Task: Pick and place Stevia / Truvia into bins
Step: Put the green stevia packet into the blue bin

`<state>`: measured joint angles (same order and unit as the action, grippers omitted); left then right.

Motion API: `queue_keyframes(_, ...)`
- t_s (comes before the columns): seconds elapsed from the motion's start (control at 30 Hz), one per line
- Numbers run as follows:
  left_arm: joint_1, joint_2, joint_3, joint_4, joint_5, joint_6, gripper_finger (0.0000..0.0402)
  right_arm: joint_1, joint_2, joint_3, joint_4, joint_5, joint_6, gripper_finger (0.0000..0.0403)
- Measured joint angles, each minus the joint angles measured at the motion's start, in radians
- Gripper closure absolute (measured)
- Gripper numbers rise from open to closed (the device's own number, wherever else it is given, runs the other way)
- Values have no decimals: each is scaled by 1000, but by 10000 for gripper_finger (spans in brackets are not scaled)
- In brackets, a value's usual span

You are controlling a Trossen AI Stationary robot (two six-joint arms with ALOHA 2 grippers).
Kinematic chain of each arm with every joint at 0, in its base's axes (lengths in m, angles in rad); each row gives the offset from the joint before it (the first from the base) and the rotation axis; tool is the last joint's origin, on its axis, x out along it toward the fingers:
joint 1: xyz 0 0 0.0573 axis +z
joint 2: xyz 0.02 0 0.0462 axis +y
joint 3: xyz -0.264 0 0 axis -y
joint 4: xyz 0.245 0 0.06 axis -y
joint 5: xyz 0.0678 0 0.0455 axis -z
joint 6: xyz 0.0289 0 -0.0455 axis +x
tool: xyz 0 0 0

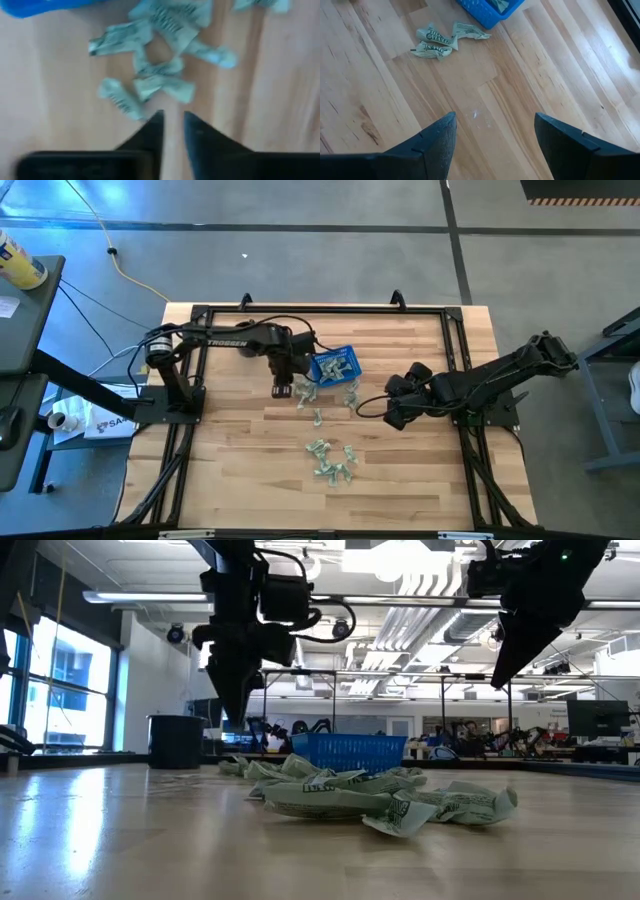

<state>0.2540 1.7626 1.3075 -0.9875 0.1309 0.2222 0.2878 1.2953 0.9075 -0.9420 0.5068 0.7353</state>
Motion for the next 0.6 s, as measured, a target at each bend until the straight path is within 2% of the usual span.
queue_keyframes(0.13, -30, 4, 0, 43, 12, -104, 190, 0, 0, 0, 1, 9, 0, 146)
queue_keyframes(0.27, -56, 52, 0, 46, 17, -210, 140, 0, 0, 0, 1, 12, -1, 146)
queue_keyframes(0.37, -67, 97, -1, 36, 19, -299, 137, 0, 0, 0, 2, 13, -1, 146)
queue_keyframes(0.47, -66, 119, -1, 28, 16, -385, 153, 0, 0, 0, 3, 11, -1, 146)
queue_keyframes(0.6, -66, 113, -1, 27, -63, -483, 182, 0, 0, 0, 3, 9, -1, 146)
